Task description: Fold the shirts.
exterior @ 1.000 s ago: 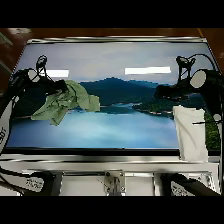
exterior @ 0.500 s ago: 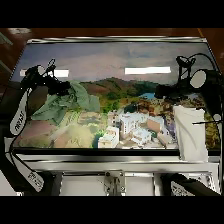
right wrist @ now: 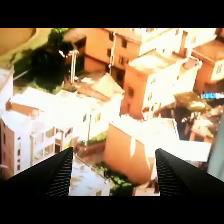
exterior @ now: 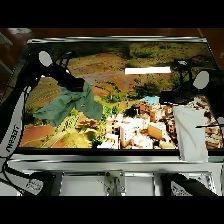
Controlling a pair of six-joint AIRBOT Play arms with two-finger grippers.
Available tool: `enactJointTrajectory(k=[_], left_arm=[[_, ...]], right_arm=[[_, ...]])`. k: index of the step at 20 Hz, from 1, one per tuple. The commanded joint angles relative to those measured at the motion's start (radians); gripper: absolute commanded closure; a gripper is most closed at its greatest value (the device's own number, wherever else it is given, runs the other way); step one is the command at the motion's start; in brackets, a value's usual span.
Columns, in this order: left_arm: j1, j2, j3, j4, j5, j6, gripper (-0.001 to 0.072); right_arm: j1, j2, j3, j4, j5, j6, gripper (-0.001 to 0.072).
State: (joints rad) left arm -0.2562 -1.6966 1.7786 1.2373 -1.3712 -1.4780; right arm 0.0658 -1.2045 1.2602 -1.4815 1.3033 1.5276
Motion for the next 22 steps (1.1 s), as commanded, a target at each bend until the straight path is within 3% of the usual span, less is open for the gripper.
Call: enactJointTrajectory(k=[1, 4, 8, 9, 10, 11, 12, 16, 18, 22], left_arm=[[-0.203, 0.063, -0.008, 0.0, -0.074, -0.03, 0.067], [-0.391, 0.014, -0.061, -0.05, 0.014, -0.076, 0.0669], [-0.579, -0.087, -0.076, -0.24, 0.253, -0.083, 0.0668], [-0.599, -0.101, -0.072, -0.247, 0.281, -0.084, 0.0598], [-0.601, -0.106, -0.072, -0.246, 0.288, -0.097, 0.0294], [-0.584, -0.102, -0.072, -0.232, 0.274, -0.135, 0.0062], [-0.546, -0.093, -0.072, -0.217, 0.225, -0.168, 0.0048], [-0.298, -0.021, -0.072, -0.104, -0.034, -0.166, 0.0053], [-0.166, 0.027, -0.086, -0.027, -0.101, -0.166, 0.0054], [0.073, 0.113, -0.206, -0.011, -0.103, -0.15, 0.0054]], right_arm=[[-0.001, 0.06, 0.001, -0.077, 0.12, -0.022, 0.0085], [-0.002, 0.108, 0.001, -0.108, 0.189, -0.022, 0.0085], [-0.002, 0.124, 0.001, -0.203, 0.241, -0.022, 0.0085], [-0.002, 0.124, 0.001, -0.231, 0.232, -0.022, 0.0085], [-0.002, 0.124, 0.001, -0.259, 0.216, -0.022, 0.0085], [-0.002, 0.124, 0.001, -0.279, 0.197, -0.021, 0.0084], [-0.002, 0.124, 0.001, -0.292, 0.172, -0.021, 0.0084], [-0.042, 0.098, 0.001, -0.299, 0.082, -0.021, 0.0083], [-0.117, 0.056, 0.0, -0.269, 0.08, -0.021, 0.0083], [-0.337, -0.045, -0.003, 0.063, 0.084, -0.081, 0.0084]])
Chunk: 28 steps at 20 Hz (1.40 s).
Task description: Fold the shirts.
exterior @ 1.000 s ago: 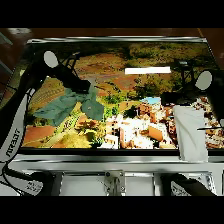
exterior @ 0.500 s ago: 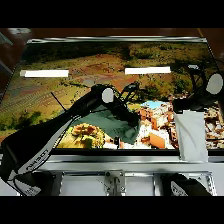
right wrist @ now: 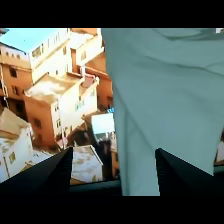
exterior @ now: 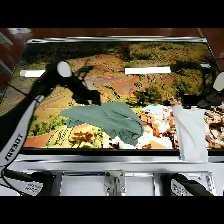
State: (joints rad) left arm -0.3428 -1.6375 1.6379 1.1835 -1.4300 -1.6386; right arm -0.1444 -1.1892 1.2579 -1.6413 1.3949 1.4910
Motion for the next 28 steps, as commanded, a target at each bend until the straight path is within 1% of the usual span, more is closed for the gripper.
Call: enactJointTrajectory(k=[1, 2, 3, 7, 11, 15, 18, 19, 24, 26, 27, 28], left_arm=[[0.212, 0.064, -0.1, 0.048, -0.045, 0.015, 0.0054], [0.268, 0.066, -0.135, 0.051, -0.045, 0.014, 0.0054], [0.319, 0.065, -0.166, 0.05, -0.038, 0.013, 0.0054], [0.449, 0.063, -0.265, 0.05, 0.05, 0.013, 0.0053], [0.536, 0.03, -0.302, 0.049, 0.104, 0.014, 0.0053], [0.541, -0.05, -0.302, 0.037, 0.115, 0.047, 0.0053], [0.533, -0.095, -0.302, -0.038, 0.163, 0.083, 0.0053], [0.531, -0.107, -0.302, -0.067, 0.174, 0.083, 0.0053], [0.517, -0.148, -0.302, -0.075, 0.183, 0.083, 0.0054], [0.509, -0.149, -0.302, -0.078, 0.211, 0.082, 0.0061], [0.503, -0.149, -0.302, -0.079, 0.227, 0.081, 0.0087], [0.497, -0.151, -0.302, -0.085, 0.238, 0.082, 0.024]], right_arm=[[-0.171, -0.086, -0.001, 0.32, 0.0, -0.069, 0.0083], [-0.204, -0.114, -0.001, 0.406, 0.011, -0.096, 0.0083], [-0.221, -0.14, -0.001, 0.452, 0.02, -0.11, 0.0083], [-0.192, -0.242, -0.001, 0.481, 0.064, -0.113, 0.0083], [-0.142, -0.322, -0.001, 0.484, 0.042, -0.094, 0.0083], [-0.122, -0.366, -0.001, 0.518, 0.034, -0.075, 0.0083], [-0.119, -0.366, -0.001, 0.518, 0.034, -0.061, 0.0083], [-0.119, -0.366, -0.001, 0.517, 0.034, -0.058, 0.0083], [-0.119, -0.366, -0.001, 0.517, 0.019, -0.035, 0.0083], [-0.117, -0.366, -0.001, 0.514, 0.019, -0.024, 0.0084], [-0.108, -0.366, -0.001, 0.507, 0.02, -0.023, 0.0083], [-0.092, -0.366, -0.001, 0.496, 0.018, -0.021, 0.0083]])
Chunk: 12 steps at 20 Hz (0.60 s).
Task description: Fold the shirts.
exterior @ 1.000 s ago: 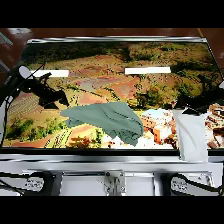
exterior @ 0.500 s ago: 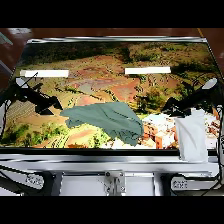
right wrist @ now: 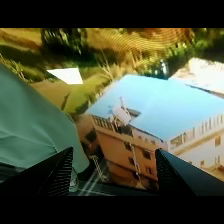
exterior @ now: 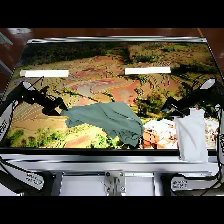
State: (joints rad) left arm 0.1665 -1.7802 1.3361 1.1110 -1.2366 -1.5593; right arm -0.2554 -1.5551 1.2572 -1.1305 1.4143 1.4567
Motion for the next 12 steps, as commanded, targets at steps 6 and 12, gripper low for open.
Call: enactJointTrajectory(k=[6, 12], left_arm=[[-0.04, -0.013, 0.0, -0.042, 0.048, 0.069, 0.0668], [-0.04, 0.043, 0.0, -0.042, 0.048, 0.128, 0.0668]], right_arm=[[0.125, -0.02, -0.034, -0.09, -0.007, 0.017, 0.0082], [0.18, -0.02, -0.225, 0.073, -0.064, -0.043, 0.0083]])
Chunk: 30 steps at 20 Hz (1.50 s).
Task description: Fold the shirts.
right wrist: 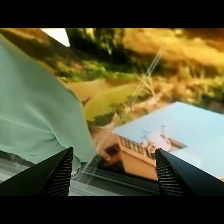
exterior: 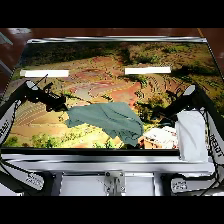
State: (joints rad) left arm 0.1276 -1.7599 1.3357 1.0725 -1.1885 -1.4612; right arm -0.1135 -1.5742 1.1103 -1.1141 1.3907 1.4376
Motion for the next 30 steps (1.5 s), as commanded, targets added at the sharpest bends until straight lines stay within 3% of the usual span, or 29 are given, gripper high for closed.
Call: enactJointTrajectory(k=[1, 8, 9, 11, 12, 16, 20, 26, 30], left_arm=[[-0.001, 0.032, 0.001, -0.004, 0.0, 0.033, 0.0668], [-0.001, 0.081, 0.001, -0.003, 0.0, 0.037, 0.0668], [-0.001, 0.087, 0.001, -0.004, 0.0, 0.037, 0.0668], [-0.001, 0.101, 0.001, -0.004, 0.0, 0.036, 0.0669], [-0.001, 0.111, 0.001, -0.004, -0.001, 0.036, 0.0669], [-0.002, 0.223, 0.058, -0.003, 0.003, 0.037, 0.067], [-0.002, 0.453, 0.29, -0.024, 0.004, 0.033, 0.067], [-0.002, 0.811, 0.566, -0.049, 0.182, -0.029, 0.067], [-0.001, 0.986, 0.567, 0.042, 0.195, -0.064, 0.067]], right_arm=[[0.06, -0.001, -0.099, 0.068, -0.064, -0.034, 0.0083], [0.163, -0.003, -0.119, 0.094, -0.217, 0.001, 0.0105], [0.173, -0.008, -0.119, 0.094, -0.22, 0.002, 0.0203], [0.186, -0.011, -0.119, 0.097, -0.216, 0.002, 0.0566], [0.185, -0.007, -0.119, 0.101, -0.209, 0.0, 0.0659], [0.164, 0.082, -0.045, 0.066, -0.136, -0.075, 0.0659], [0.117, 0.31, 0.222, 0.05, -0.097, -0.159, 0.0659], [0.109, 0.597, 0.678, 0.038, -0.14, -0.11, 0.0659], [0.109, 0.713, 0.754, -0.029, -0.04, -0.061, 0.0659]])
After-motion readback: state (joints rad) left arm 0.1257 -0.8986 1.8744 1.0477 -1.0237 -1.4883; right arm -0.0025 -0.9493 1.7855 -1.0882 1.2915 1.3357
